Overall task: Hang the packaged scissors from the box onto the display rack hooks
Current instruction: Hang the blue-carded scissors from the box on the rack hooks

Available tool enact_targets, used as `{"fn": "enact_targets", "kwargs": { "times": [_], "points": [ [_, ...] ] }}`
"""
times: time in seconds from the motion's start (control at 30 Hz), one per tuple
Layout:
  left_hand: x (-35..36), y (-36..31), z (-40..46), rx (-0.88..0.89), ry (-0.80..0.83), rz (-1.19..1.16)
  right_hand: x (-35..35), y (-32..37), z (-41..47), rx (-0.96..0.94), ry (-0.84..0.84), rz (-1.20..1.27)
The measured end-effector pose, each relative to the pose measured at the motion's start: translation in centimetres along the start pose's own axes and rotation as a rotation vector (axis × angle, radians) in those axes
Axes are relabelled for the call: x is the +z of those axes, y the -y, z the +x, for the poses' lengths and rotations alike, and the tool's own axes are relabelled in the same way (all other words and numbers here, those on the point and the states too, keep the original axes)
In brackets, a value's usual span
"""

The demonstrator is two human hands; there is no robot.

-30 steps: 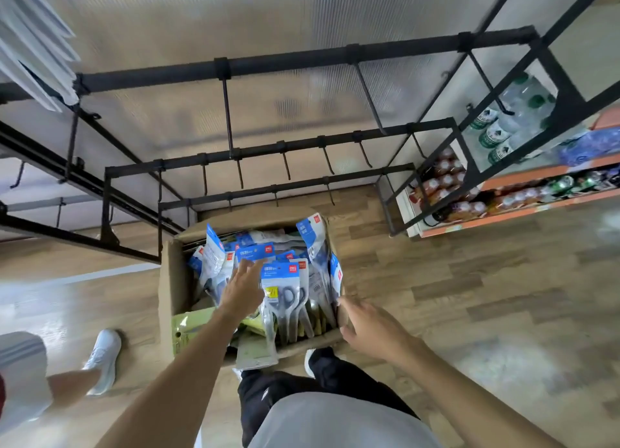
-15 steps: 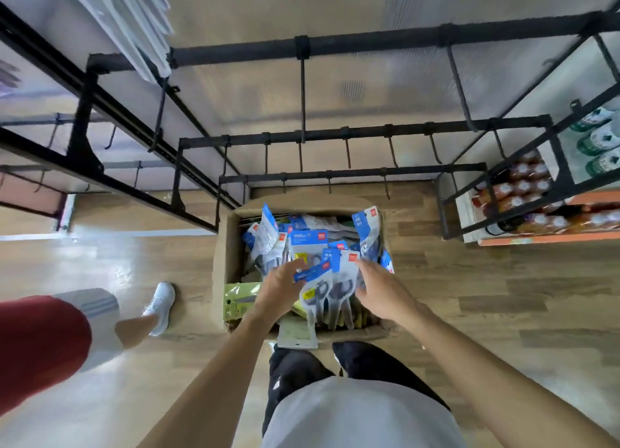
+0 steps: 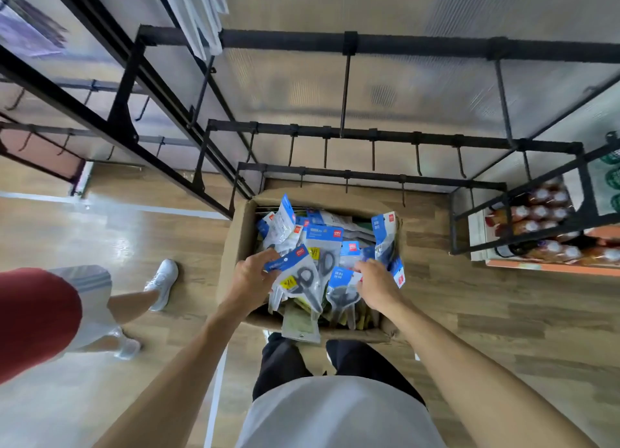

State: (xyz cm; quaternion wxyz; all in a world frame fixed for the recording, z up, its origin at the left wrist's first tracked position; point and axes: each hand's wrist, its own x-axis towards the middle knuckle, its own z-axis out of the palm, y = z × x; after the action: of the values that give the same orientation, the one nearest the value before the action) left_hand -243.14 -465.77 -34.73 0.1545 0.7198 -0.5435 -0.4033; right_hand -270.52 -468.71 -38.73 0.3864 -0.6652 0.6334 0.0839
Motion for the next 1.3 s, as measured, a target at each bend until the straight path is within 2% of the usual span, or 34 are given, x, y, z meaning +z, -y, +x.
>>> {"fn": "enact_targets", "kwargs": {
  "times": [0.23,0.37,0.93,1.3],
  "points": [
    [-2.8,-1.3,-0.5,0.114,0.038,0.085,-2.0,2.2,-2.5,-0.092,0.002,0.114],
    [-5.0,-1.4,-1.1,0.145,0.006,0.137,-4.8,5.0,-3.8,-0.193,-0.035,0.122],
    [-15.1,-3.0,-2.7,0.257,-0.335,0.194,-13.6,16.6,-6.4,-0.463,-0.352,0.035],
    [-24.8,-7.4,-2.7,0.466,-0.521,0.071,-21.0,25.9,-6.9,-0.65,-0.543,0.143]
  ]
}}
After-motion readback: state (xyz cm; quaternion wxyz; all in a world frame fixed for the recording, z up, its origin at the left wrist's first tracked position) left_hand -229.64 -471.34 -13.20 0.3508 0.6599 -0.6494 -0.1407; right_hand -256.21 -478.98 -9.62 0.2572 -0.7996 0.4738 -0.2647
